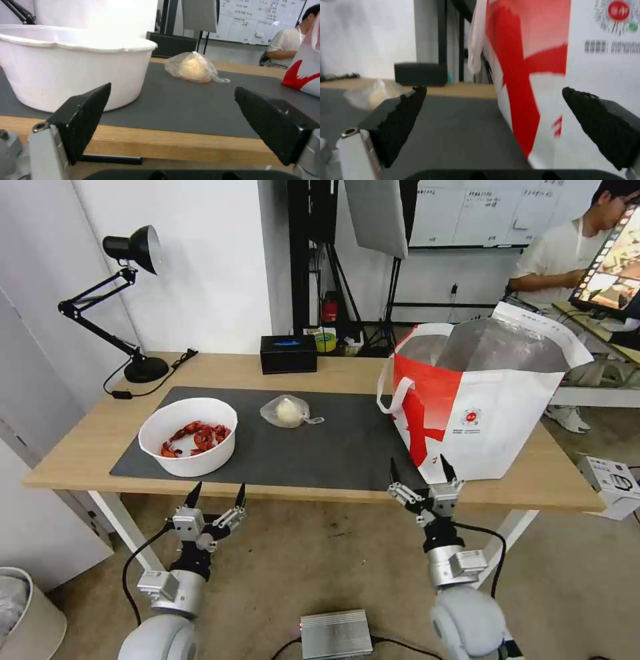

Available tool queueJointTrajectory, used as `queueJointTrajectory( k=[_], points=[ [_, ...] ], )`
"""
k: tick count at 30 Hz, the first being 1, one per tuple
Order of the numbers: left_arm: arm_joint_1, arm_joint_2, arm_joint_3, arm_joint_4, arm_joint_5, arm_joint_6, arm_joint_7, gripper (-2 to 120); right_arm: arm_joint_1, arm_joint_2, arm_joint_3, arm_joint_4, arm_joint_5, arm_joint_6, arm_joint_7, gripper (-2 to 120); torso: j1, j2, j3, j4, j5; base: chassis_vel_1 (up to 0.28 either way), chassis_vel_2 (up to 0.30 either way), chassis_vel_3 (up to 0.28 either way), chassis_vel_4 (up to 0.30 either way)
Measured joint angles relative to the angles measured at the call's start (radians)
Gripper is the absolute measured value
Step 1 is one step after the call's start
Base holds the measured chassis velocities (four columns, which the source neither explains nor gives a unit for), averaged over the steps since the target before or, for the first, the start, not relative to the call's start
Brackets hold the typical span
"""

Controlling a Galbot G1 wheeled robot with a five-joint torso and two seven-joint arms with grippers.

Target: Pick up the trash from the table and place it into the takeout bag.

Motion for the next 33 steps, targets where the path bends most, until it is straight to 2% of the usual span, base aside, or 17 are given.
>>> queueJointTrajectory(
  k=[7,33],
  points=[
    [-0.008,0.002,-0.001,0.001,-0.002,0.000,0.001,100,-0.055,0.076,-0.037,0.025,-0.056,-0.047,0.054,100,0.000,0.000,0.000,0.0000,0.0000,0.000,0.000,0.000,0.000],
    [0.002,-0.006,-0.011,-0.001,0.011,0.000,0.001,100,-0.072,0.071,-0.041,0.030,-0.065,-0.044,0.049,100,0.000,0.000,0.000,0.0000,0.0001,0.000,0.000,0.000,0.000]
  ],
)
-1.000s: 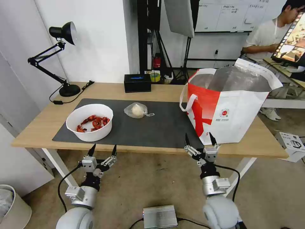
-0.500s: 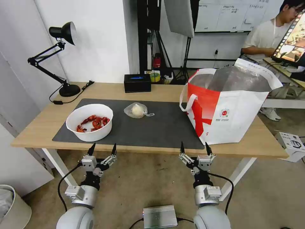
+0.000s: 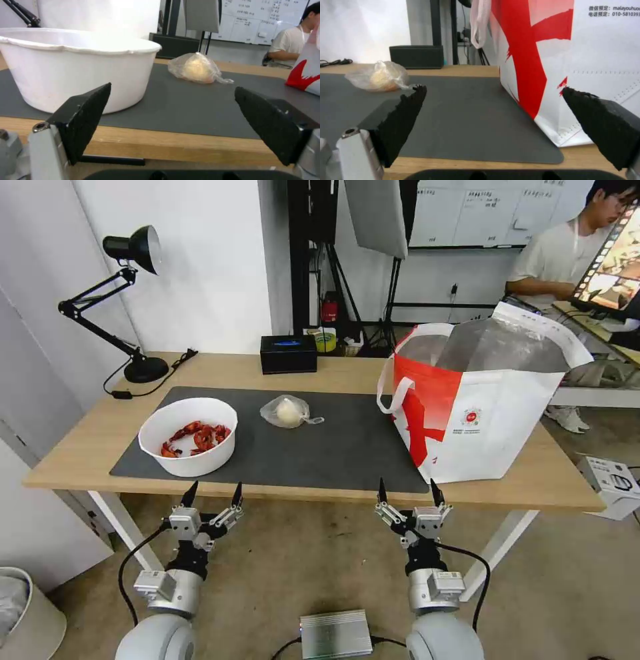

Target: Pick up the trash from the table and place it into the takeout bag.

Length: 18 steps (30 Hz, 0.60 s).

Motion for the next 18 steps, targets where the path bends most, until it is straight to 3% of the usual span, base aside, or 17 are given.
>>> queueJointTrajectory(
  k=[18],
  points=[
    [0.041,-0.021,-0.025,-0.012,0.000,-0.029,0.007,100,0.081,-0.056,-0.052,-0.026,0.106,0.069,-0.109,100,0.000,0.000,0.000,0.0000,0.0000,0.000,0.000,0.000,0.000]
  ],
)
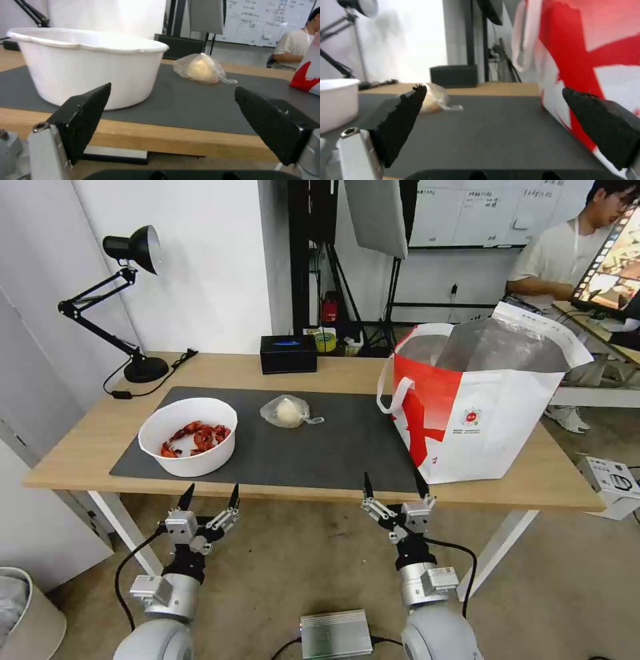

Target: Pick up the trash from the table and place it into the takeout bag.

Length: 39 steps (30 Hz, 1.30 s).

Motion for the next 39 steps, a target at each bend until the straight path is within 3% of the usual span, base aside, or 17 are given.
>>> queueJointTrajectory(
  k=[9,15,28,39],
  points=[
    [0.003,-0.002,-0.021,0.003,-0.003,-0.007,0.002,100,0.144,-0.068,-0.022,-0.084,0.094,0.006,-0.046,100,0.000,0.000,0.000,0.0000,0.0000,0.000,0.000,0.000,0.000],
    [-0.014,-0.002,-0.023,0.011,-0.002,-0.007,0.003,100,0.314,-0.090,-0.071,-0.210,0.152,0.003,-0.057,100,0.000,0.000,0.000,0.0001,0.0000,0.000,0.000,0.000,0.000],
    [-0.034,0.003,-0.033,0.065,-0.009,-0.009,0.009,100,0.640,-0.057,-0.195,-0.504,0.230,0.000,-0.095,100,0.000,0.000,0.000,0.0000,0.0000,0.000,0.000,0.000,0.000],
    [-0.053,0.006,-0.032,0.086,-0.017,-0.009,0.011,100,0.847,-0.022,-0.300,-0.684,0.283,-0.013,-0.093,100,0.000,0.000,0.000,0.0001,-0.0002,0.000,0.000,0.000,0.000]
  ],
)
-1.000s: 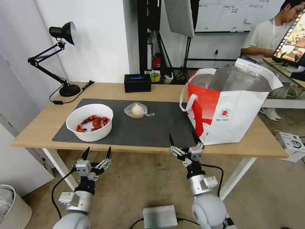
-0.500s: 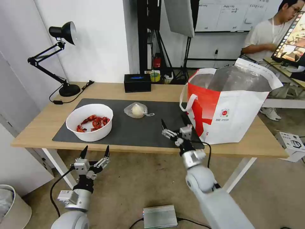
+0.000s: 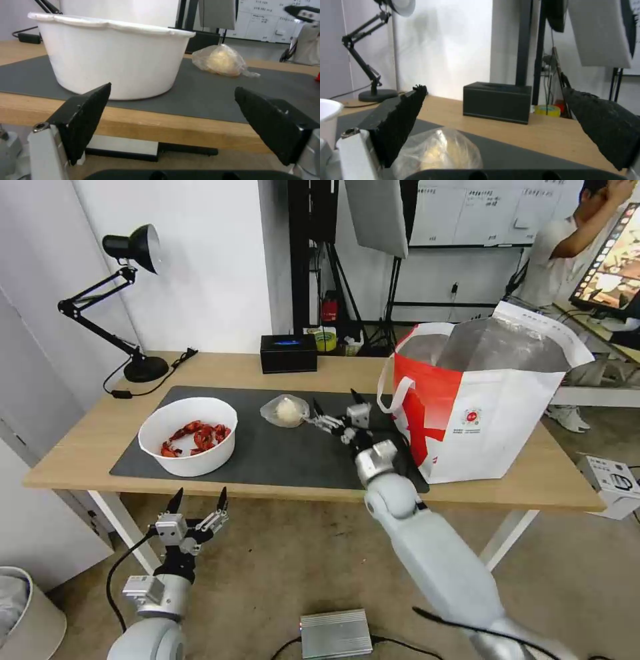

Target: Pick up the trash from the table and place it into the takeout bag.

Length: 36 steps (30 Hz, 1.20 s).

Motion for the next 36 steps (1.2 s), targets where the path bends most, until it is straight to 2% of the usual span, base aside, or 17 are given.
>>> queueJointTrajectory(
  k=[7,12,17,24,27,32,36],
  points=[
    [-0.001,-0.002,0.001,0.001,-0.002,-0.001,0.008,100,0.087,0.053,-0.044,-0.119,0.012,0.000,0.007,100,0.000,0.000,0.000,-0.0001,0.0001,0.000,0.000,0.000,0.000],
    [-0.001,-0.003,0.003,-0.004,-0.002,-0.002,0.011,100,0.155,0.118,-0.068,-0.218,0.024,0.000,0.023,100,0.000,0.000,0.000,0.0000,0.0001,0.000,0.000,0.000,0.000],
    [0.000,-0.003,0.004,-0.006,-0.002,-0.002,0.011,100,0.191,0.147,-0.086,-0.264,0.039,-0.012,0.032,100,0.000,0.000,0.000,0.0001,0.0001,0.000,0.000,0.000,0.000],
    [0.006,-0.007,0.008,-0.011,0.003,0.000,0.011,100,0.221,0.158,-0.112,-0.276,0.170,-0.121,0.076,100,0.000,0.000,0.000,0.0000,0.0001,0.000,0.000,0.000,0.000],
    [0.007,-0.008,0.011,-0.013,0.007,0.002,0.011,100,0.228,0.157,-0.116,-0.267,0.242,-0.208,0.105,100,0.000,0.000,0.000,-0.0001,0.0002,0.000,0.000,0.000,0.000],
    [0.008,-0.008,0.015,-0.014,0.009,0.004,0.011,100,0.238,0.155,-0.121,-0.270,0.266,-0.287,0.115,100,0.000,0.000,0.000,-0.0001,0.0001,0.000,0.000,0.000,0.000],
    [0.007,-0.007,0.017,-0.012,0.010,0.004,0.012,100,0.240,0.154,-0.127,-0.272,0.266,-0.307,0.115,100,0.000,0.000,0.000,-0.0002,0.0002,0.000,0.000,0.000,0.000]
  ],
)
